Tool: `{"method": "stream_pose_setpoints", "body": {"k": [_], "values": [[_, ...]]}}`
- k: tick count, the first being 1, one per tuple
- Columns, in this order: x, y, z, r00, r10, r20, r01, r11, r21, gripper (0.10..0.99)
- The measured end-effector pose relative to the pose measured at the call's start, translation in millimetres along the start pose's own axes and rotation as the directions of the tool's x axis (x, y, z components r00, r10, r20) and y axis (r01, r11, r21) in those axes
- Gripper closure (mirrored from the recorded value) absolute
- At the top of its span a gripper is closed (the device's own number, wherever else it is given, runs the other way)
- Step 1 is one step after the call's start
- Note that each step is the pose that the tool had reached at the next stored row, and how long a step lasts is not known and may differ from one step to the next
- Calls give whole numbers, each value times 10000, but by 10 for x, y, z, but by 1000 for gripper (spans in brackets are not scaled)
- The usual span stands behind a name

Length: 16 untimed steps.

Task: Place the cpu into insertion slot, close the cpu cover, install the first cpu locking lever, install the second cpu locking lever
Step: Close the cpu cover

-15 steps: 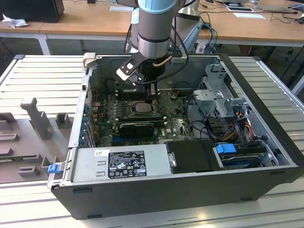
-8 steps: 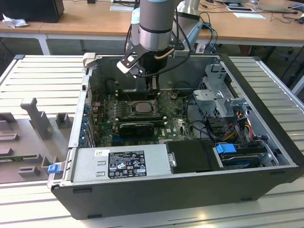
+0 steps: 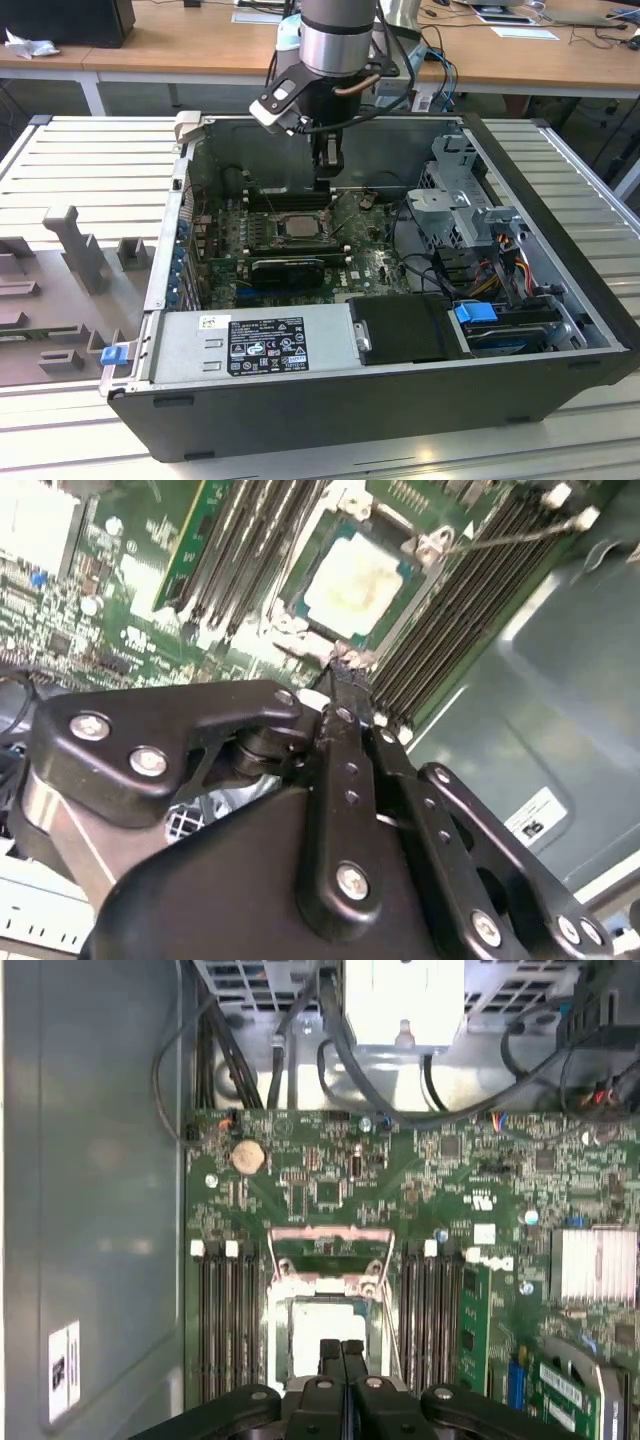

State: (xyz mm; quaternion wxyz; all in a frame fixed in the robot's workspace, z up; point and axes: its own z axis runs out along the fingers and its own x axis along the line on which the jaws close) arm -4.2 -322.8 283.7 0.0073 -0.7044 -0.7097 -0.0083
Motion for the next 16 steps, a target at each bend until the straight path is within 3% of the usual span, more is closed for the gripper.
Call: {"method": "stream_pose_setpoints", "body": {"k": [4, 10, 11, 13, 16], "values": [[0, 185, 20, 10000, -1, 48, 1, 10000, 0, 980], [-1, 262, 87, 10000, -2, 57, 2, 10000, -23, 980], [-1, 299, 101, 10000, -1, 57, 1, 10000, -24, 980], [5, 459, 122, 10000, -3, 56, 3, 10000, -24, 980], [11, 543, 149, 10000, -3, 56, 3, 10000, -24, 980]]}}
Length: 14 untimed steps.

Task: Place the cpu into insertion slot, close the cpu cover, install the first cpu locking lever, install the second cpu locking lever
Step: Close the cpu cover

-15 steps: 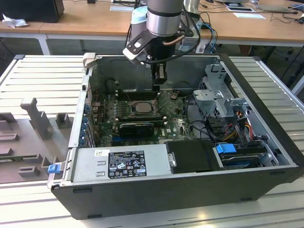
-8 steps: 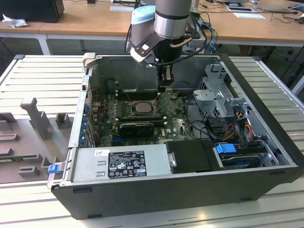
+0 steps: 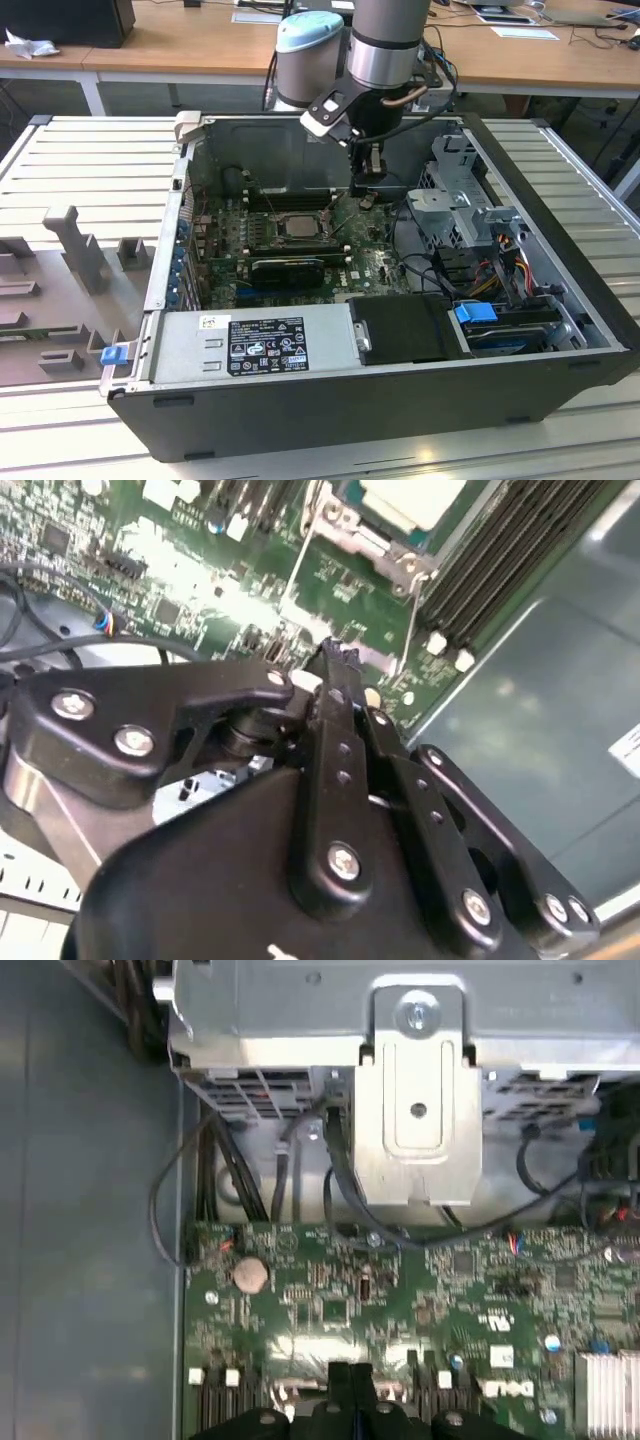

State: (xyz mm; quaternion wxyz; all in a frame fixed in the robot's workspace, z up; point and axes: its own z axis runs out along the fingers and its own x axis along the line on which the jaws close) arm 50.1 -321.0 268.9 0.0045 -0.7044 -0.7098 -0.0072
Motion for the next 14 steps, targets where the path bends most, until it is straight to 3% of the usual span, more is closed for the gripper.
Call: {"method": "stream_pose_setpoints", "body": {"k": [7, 11, 14], "values": [[9, 108, 109, 10000, 1, 0, -1, 10000, 0, 980], [8, 92, 143, 10000, 2, -49, -2, 10000, 12, 980], [9, 26, 147, 10000, 2, -65, -2, 10000, 13, 980]]}}
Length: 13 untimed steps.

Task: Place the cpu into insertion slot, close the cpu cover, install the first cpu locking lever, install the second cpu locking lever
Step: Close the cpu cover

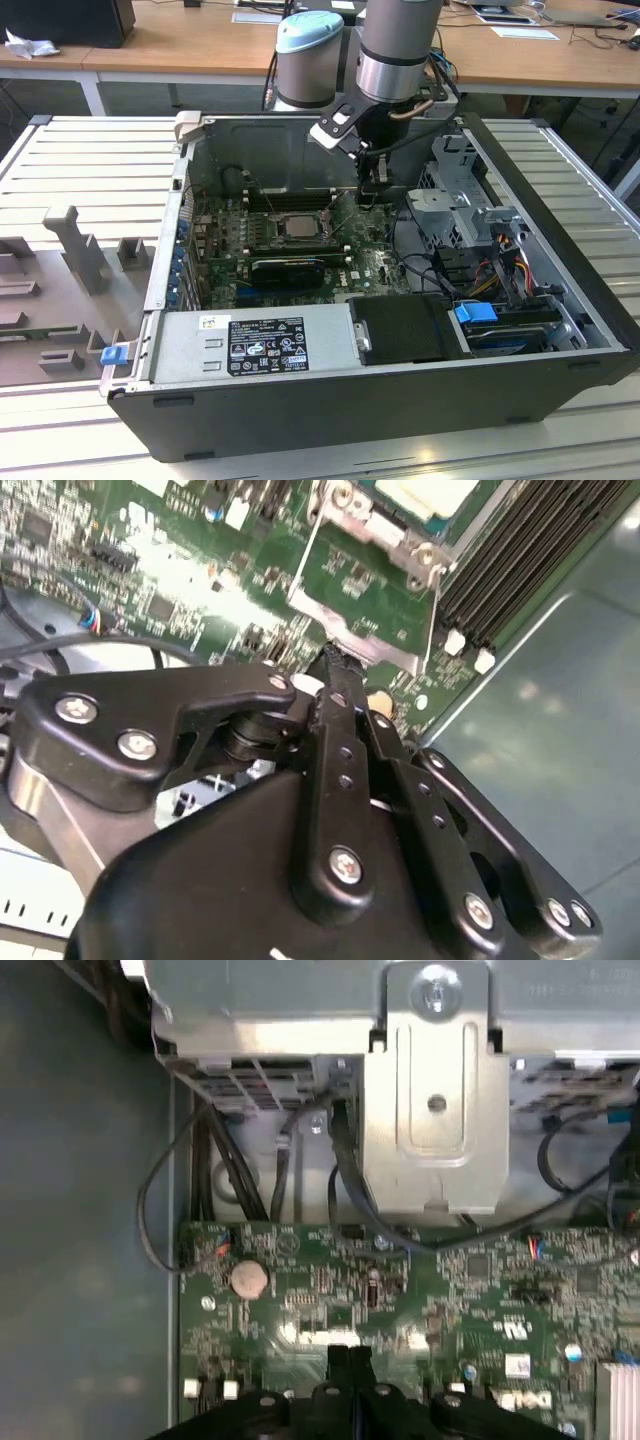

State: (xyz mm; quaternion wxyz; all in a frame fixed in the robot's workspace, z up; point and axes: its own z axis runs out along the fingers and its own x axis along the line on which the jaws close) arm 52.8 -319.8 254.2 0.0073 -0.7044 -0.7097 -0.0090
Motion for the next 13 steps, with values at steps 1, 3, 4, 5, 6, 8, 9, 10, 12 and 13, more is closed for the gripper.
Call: {"method": "stream_pose_setpoints", "body": {"k": [1, 3, 4, 5, 6, 8, 9, 10, 12, 13], "values": [[0, -30, 0, 10000, 0, -5, 0, 10000, 0, 980], [0, -61, 1, 10000, -2, -7, 2, 10000, 0, 980], [0, -80, 1, 10000, 0, -8, 0, 10000, 0, 980], [0, -93, 1, 10000, 0, -8, 0, 10000, 0, 980], [1, -107, 1, 10000, 0, -7, 0, 10000, 0, 980], [1, -199, 1, 10000, -1, -8, 1, 10000, 0, 980], [2, -240, 1, 10000, 0, -7, 0, 10000, 0, 980], [2, -264, 1, 10000, -2, -8, 2, 10000, 0, 980], [2, -324, 0, 10000, 1, -7, -1, 10000, -1, 980], [2, -346, 1, 10000, -1, -8, 1, 10000, -1, 980]]}}
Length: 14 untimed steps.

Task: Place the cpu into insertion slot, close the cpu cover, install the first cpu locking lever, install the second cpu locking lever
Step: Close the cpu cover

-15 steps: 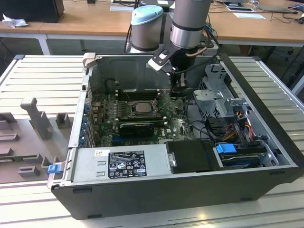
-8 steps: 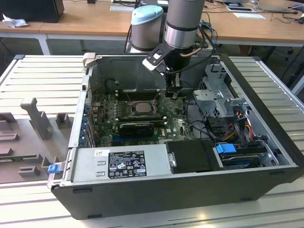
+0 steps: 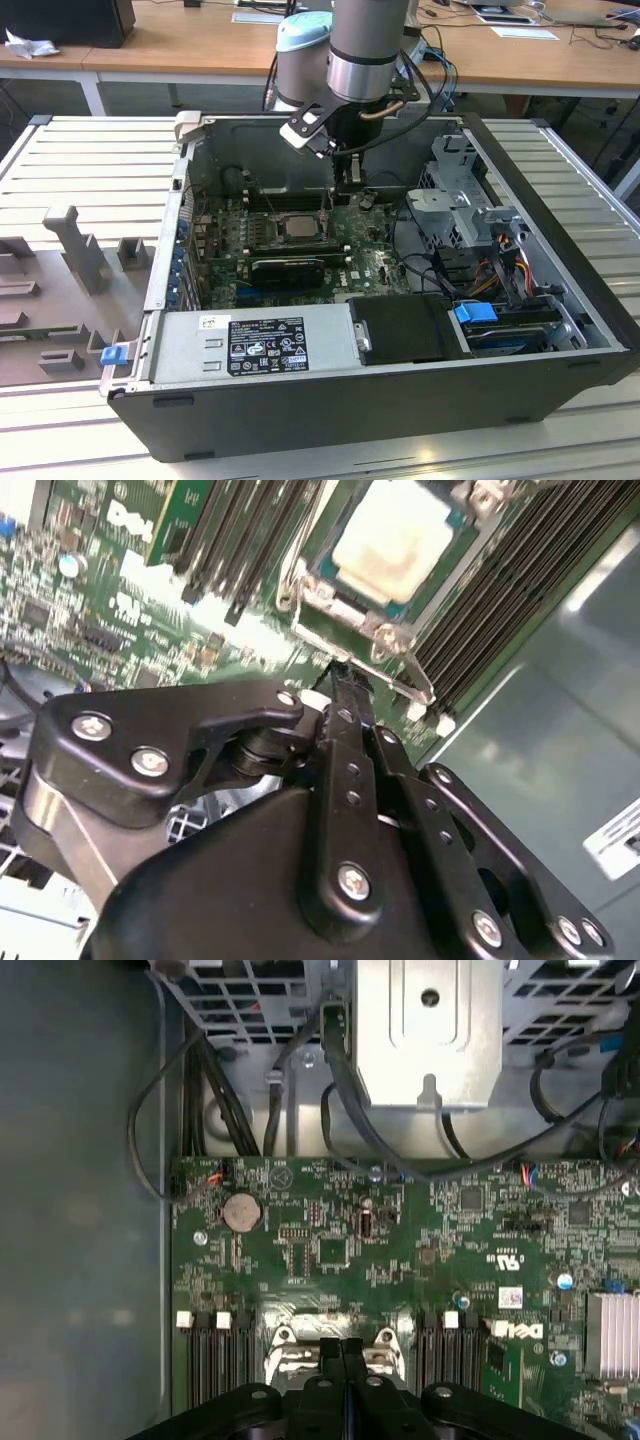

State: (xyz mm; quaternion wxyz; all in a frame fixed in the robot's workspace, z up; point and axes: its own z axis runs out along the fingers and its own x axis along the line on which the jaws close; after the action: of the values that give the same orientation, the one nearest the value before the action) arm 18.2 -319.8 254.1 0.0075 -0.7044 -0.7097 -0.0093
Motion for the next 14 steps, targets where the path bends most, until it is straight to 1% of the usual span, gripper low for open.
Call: {"method": "stream_pose_setpoints", "body": {"k": [1, 3, 4, 7, 8, 9, 10, 14], "values": [[0, -37, 0, 10000, 0, 0, 0, 10000, 1, 980], [1, -77, 2, 10000, 2, -3, -2, 10000, 0, 980], [1, -97, 30, 10000, 0, -4, 0, 10000, 0, 980], [-2, -119, 114, 10000, -1, -2, 1, 10000, 0, 980], [-2, -163, 126, 10000, -1, -3, 1, 10000, 1, 980], [-2, -255, 136, 10000, -1, -20, 1, 10000, 1, 980], [-1, -300, 145, 10000, 0, -28, 0, 10000, 1, 980], [3, -378, 177, 10000, 0, -32, 0, 10000, 4, 980]]}}
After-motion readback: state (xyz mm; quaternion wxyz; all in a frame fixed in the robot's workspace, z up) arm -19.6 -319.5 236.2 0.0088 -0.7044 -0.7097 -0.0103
